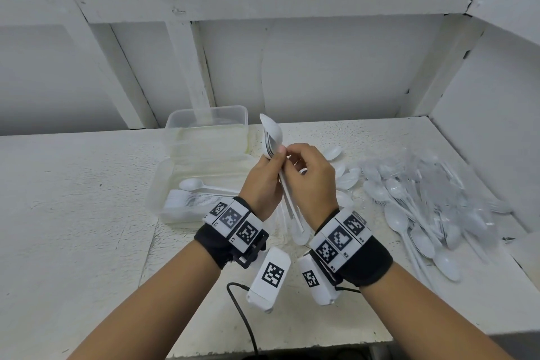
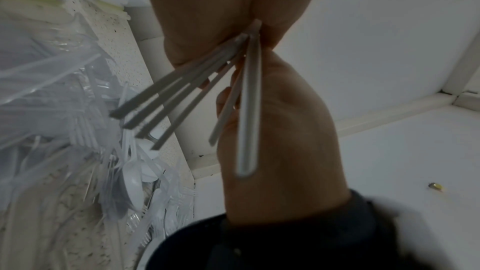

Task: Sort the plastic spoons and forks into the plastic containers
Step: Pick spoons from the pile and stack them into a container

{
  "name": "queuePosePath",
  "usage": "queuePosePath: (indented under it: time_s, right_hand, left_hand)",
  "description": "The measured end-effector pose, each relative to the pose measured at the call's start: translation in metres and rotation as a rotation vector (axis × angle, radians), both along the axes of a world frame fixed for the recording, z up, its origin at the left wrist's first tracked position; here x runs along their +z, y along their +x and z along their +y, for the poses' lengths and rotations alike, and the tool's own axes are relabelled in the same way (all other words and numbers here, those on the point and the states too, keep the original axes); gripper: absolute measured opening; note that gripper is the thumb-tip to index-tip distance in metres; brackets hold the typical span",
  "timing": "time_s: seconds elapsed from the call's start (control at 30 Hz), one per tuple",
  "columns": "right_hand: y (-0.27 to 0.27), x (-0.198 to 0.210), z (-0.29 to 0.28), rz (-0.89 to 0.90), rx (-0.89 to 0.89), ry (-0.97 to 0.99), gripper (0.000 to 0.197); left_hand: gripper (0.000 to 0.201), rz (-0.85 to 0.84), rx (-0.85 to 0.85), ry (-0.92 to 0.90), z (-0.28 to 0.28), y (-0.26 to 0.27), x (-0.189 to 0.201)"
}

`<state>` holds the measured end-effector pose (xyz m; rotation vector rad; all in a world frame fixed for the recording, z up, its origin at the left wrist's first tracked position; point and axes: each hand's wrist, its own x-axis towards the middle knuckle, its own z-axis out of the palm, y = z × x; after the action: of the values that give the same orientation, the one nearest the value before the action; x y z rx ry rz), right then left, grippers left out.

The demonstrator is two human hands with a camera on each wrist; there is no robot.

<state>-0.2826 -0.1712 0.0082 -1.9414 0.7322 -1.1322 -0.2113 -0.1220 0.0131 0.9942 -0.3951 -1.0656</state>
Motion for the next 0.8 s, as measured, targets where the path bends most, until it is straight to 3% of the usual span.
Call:
queuePosePath:
  time_s: [0.27,0.4,0.63,0.8]
  right_hand:
    - [-0.012,-0.002,-0.007,0.022,-0.018,0.047,0.012]
    - [-0.017,0.000,-0.007,-0.005,0.048,0.119,0.019]
    - [-0.015,-0.004,-0.002,0.014,0.052,-0.002,0.016]
    - [-0.014,-0.002,-0.001,0.032,0.095,0.059,0.016]
  left_hand:
    - [0.019,-0.012,0.020,0.046,0.002,0.003,0.001]
    - [0.021,-0.020,0.021,0.049,0.003,0.006,0.002]
    - [0.069,-0.005,-0.165,-0.005,0.003,0.003,0.008]
    - [0.068,-0.125,-0.143,0.059,0.002,0.003,0.008]
